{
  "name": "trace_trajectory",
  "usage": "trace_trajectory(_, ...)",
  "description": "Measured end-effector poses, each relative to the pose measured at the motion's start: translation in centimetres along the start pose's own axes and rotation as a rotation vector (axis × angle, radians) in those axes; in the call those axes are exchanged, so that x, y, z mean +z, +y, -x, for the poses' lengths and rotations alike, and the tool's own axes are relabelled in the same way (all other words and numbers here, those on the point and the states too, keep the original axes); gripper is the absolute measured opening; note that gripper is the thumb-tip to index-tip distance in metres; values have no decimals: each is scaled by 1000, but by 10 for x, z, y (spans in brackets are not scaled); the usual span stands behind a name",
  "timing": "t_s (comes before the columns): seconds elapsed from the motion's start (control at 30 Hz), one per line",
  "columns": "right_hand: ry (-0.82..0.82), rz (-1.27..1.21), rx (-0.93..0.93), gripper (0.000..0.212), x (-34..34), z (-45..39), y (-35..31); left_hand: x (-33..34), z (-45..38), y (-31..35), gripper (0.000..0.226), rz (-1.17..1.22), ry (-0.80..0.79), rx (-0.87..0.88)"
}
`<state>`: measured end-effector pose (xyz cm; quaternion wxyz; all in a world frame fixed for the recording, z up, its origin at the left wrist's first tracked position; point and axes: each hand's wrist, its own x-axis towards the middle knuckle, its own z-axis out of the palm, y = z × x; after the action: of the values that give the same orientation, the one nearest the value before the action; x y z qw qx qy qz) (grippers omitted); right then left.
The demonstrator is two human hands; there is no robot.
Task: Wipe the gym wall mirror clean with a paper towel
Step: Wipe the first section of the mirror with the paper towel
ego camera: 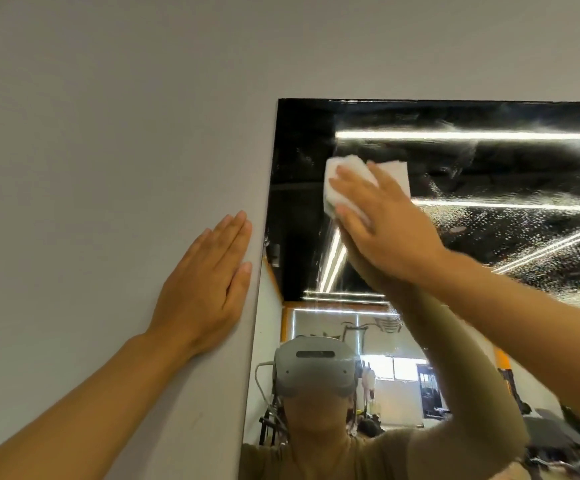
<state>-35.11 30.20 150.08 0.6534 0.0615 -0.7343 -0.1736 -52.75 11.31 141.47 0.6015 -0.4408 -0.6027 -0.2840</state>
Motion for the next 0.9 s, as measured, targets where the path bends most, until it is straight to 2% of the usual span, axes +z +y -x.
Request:
trace_trajectory(0.1,-64,36,-254,47,3,79,-15,1,0,2,60,23,7,-16)
trace_trajectory(0.17,-190,54,-467,48,0,122,-13,2,-1,9,63,73,13,-48)
trace_trajectory(0.23,-279,55,-577,46,-7,131,-3,5,-3,20,66,93,31,-85)
trace_trajectory(0.33,-238,75,-509,45,-17,100,14,9,-4,37,70,29,29,-130)
trace_trajectory(0.5,-84,77,15,48,-49,6,55,11,-6,47,80,-16,37,-171)
trace_trajectory(0.6,-57,99,141,48,-55,-17,64,13,-7,46,73,-35,42,-176)
trace_trajectory(0.7,-135,64,43,48,-45,19,53,16,-4,47,73,-42,49,-185)
trace_trajectory(0.8,-202,111,-238,53,-40,89,40,19,-3,51,76,-40,68,-192)
trace_trajectory(0.9,-244,109,-454,48,-42,142,40,21,-3,52,77,-26,70,-162)
